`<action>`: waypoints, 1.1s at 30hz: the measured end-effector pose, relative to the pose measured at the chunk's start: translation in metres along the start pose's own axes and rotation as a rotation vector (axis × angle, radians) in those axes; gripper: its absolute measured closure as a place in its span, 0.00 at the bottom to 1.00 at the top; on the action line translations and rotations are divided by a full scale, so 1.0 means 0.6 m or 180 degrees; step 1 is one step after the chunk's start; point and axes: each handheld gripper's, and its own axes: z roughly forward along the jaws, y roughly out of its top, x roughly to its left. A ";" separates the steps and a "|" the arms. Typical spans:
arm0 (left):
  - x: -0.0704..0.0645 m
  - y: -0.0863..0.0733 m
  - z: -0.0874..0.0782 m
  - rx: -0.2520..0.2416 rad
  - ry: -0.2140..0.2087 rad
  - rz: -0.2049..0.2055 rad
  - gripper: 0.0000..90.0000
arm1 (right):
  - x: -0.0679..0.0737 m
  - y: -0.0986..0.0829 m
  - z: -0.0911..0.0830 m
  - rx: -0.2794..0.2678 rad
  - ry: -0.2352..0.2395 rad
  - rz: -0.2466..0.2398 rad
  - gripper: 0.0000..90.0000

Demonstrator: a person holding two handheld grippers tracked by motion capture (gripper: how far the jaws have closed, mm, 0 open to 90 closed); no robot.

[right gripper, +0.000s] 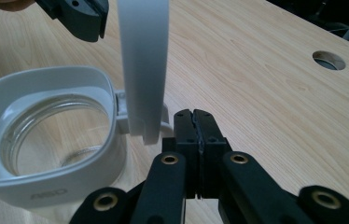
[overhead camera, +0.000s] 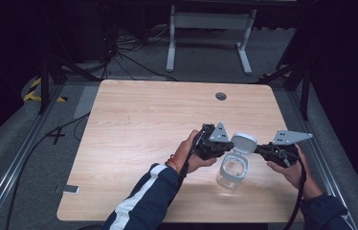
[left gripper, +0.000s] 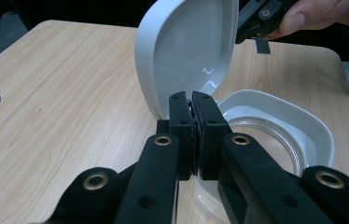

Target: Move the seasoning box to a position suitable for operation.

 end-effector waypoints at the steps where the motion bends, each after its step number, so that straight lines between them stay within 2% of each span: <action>1: 0.000 0.000 0.000 0.0002 0.0007 0.0001 0.97 | -0.001 -0.002 -0.001 -0.0001 0.0000 -0.0003 1.00; 5: 0.004 -0.006 -0.003 0.0008 0.0031 -0.0034 0.97 | -0.002 -0.005 -0.009 0.0002 0.0010 0.0013 1.00; 6: 0.006 -0.007 -0.006 0.0023 0.0028 0.0009 0.97 | -0.002 -0.007 -0.011 0.0007 0.0005 0.0013 1.00; 11: 0.006 -0.021 -0.032 0.0065 0.0096 0.0027 0.97 | -0.003 -0.011 -0.013 0.0029 0.0002 0.0023 1.00; 16: 0.009 -0.054 -0.062 0.0262 0.0216 0.0080 0.96 | -0.004 -0.012 -0.013 0.0050 0.0011 0.0022 1.00; 26: 0.016 -0.123 -0.135 0.0508 0.0471 -0.0017 0.96 | -0.003 -0.009 -0.016 0.0081 -0.0063 -0.0007 1.00; 30: 0.015 -0.153 -0.167 0.0626 0.0512 -0.0033 0.95 | -0.001 -0.008 -0.019 0.0102 -0.0099 -0.0029 1.00; 33: 0.014 -0.179 -0.188 0.0712 0.0558 -0.0100 0.94 | 0.002 -0.008 -0.020 0.0146 -0.0128 -0.0046 1.00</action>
